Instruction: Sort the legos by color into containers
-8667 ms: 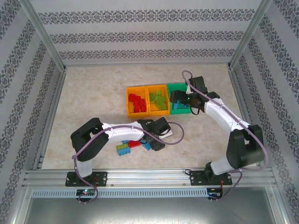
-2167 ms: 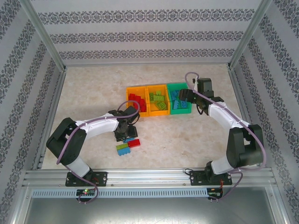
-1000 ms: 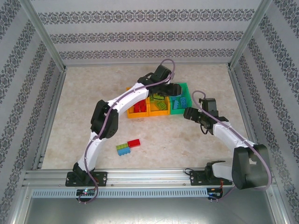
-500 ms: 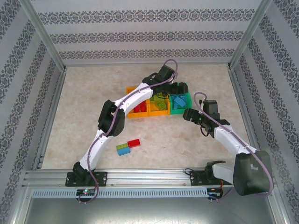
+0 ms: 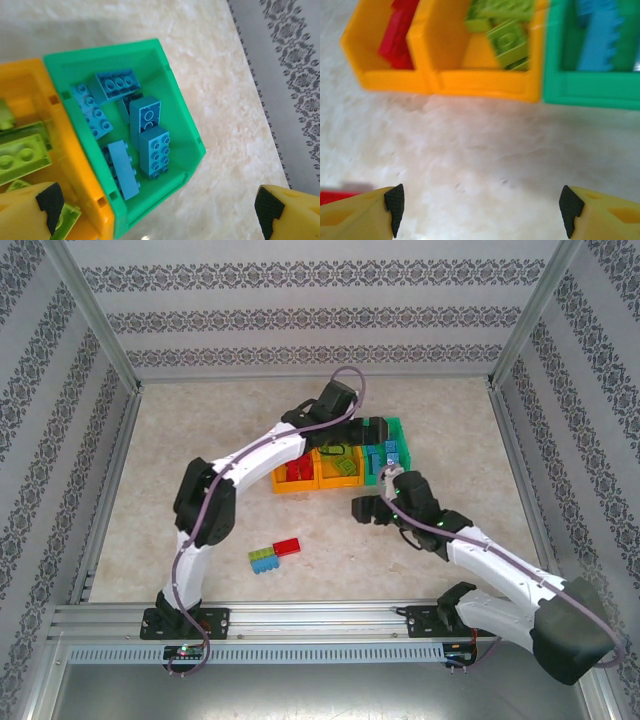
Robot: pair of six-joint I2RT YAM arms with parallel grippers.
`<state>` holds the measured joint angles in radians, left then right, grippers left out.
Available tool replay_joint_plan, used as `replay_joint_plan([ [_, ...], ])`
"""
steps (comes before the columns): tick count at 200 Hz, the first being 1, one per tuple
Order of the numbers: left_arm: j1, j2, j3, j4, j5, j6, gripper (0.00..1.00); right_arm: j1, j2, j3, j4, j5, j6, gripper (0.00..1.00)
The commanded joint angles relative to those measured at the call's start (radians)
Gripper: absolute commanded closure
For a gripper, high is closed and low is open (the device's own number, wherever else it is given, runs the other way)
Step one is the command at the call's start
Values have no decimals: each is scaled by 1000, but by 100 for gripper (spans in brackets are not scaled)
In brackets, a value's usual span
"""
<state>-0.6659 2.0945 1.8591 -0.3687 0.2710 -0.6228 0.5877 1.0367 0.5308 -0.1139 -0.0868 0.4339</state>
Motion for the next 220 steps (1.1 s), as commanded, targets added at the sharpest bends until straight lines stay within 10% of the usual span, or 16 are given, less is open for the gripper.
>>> replay_joint_plan([
  [1,16,-121,-100,116,-99,49,0,118,40,-5,54,100,64,18],
  [69,130,-411,-512,214,-185,6,0,428,417,217,79,108,6,23],
  [220,266,-753,-831,64,-213,-26,0,447,663,445,-123,-183,-762,10],
])
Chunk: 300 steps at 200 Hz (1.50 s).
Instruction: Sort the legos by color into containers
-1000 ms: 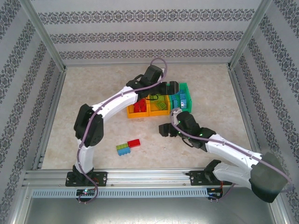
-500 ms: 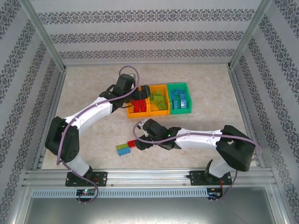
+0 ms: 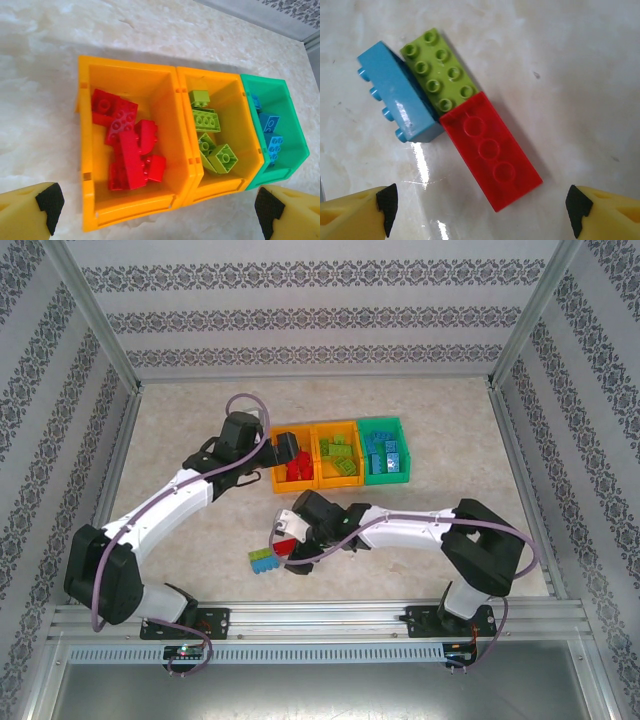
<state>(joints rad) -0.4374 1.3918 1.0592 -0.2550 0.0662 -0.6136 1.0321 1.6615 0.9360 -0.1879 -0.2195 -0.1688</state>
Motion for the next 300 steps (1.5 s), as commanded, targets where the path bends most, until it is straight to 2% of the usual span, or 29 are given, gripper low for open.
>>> replay_joint_plan([
  [1,39,-51,-34,-50,-6,-37,0,3,40,41,-50,-50,-161,10],
  [44,88,-75,-95,-19,60,-83,0,-1,118,109,-79,-70,-240,11],
  [139,117,-79,-125,-18,90,-81,0,-25,241,205,-103,-96,-307,14],
  [159,118,-81,-128,-16,90,-83,0,-36,264,227,-118,-109,-317,20],
  [194,122,-82,-136,-14,95,-84,0,-49,277,232,-129,-109,-334,37],
  [250,126,-82,-149,-5,96,-91,0,-76,231,184,-116,-99,-324,60],
  [278,128,-85,-152,-10,90,-95,0,-94,181,148,-89,-98,-296,63],
  [300,132,-101,-160,-14,76,-98,0,-141,119,114,-33,-172,-236,65],
])
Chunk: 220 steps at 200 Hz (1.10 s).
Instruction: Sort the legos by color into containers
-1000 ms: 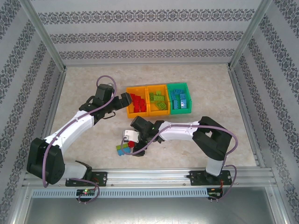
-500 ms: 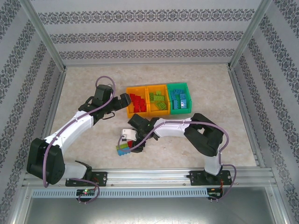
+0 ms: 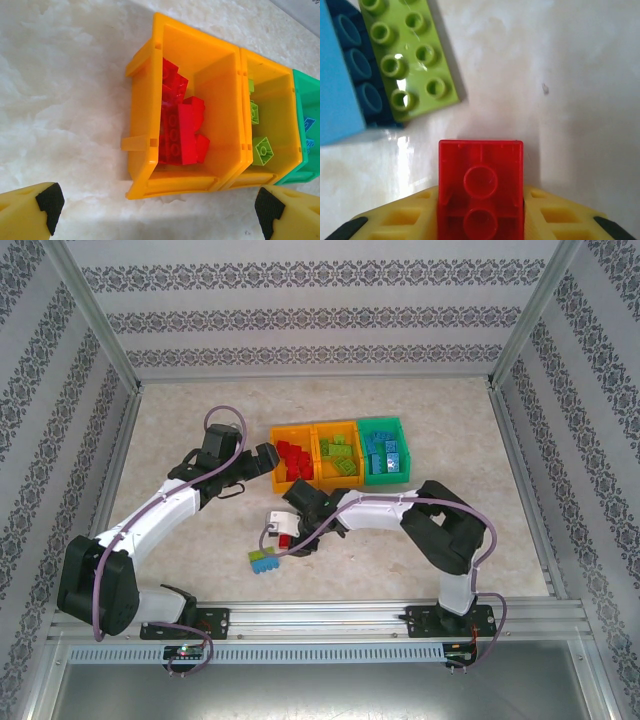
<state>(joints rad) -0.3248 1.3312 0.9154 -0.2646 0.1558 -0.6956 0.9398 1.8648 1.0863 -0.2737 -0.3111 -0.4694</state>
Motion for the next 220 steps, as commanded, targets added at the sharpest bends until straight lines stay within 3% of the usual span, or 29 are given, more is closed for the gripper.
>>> replay_joint_plan([
  [1,20,-42,-16,-4,-15,-16,0,-52,-87,-38,56,-82,67,65],
  [34,24,-76,-37,-16,-46,-21,0,-135,-153,-37,120,-146,187,69],
  [63,26,-94,-56,-26,-67,-25,0,-207,-164,5,175,-127,342,68],
  [141,29,-104,-87,-55,-89,-8,0,-341,53,302,92,3,727,70],
  [200,26,-123,-122,-103,-82,45,0,-361,174,446,24,53,833,57],
  [220,25,-127,-137,-98,-84,38,0,-363,189,475,5,54,842,46],
])
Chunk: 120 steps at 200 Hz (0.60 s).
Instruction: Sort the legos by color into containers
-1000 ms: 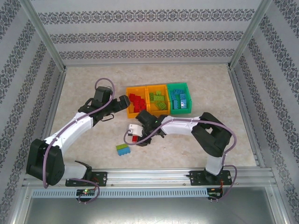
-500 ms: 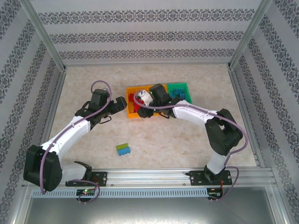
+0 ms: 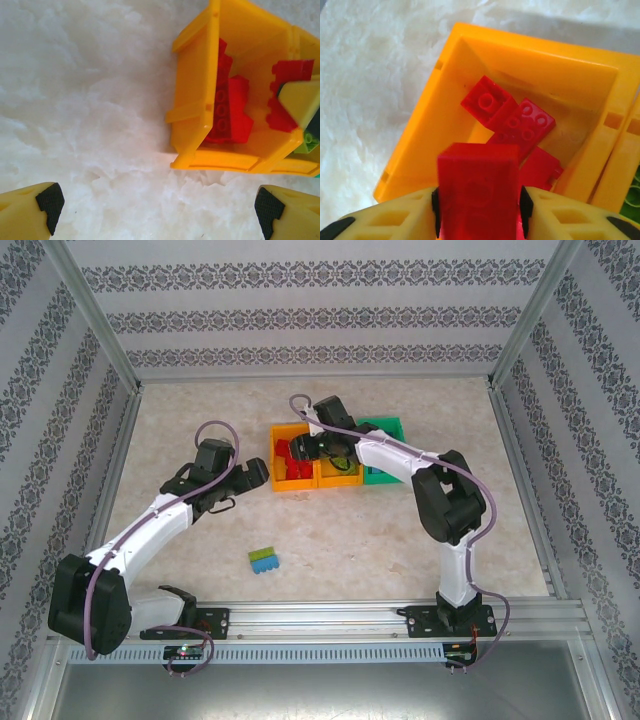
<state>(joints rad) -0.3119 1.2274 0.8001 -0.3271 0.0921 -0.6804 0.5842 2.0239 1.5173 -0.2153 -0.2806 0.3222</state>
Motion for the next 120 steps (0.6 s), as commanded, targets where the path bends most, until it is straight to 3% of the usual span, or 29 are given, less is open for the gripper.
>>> replay_joint_plan([
  [1,12,-23,-22,-36,-20,23,0,-7,31,46,-55,23,51,46],
  [37,12,-21,-36,-24,-18,12,0,-7,4,39,-63,35,54,38],
  [78,12,-29,-42,-38,-44,13,0,26,-136,-87,-26,43,-17,31],
  [120,13,-34,-50,-59,-100,-3,0,154,-328,-358,78,-16,-337,25],
])
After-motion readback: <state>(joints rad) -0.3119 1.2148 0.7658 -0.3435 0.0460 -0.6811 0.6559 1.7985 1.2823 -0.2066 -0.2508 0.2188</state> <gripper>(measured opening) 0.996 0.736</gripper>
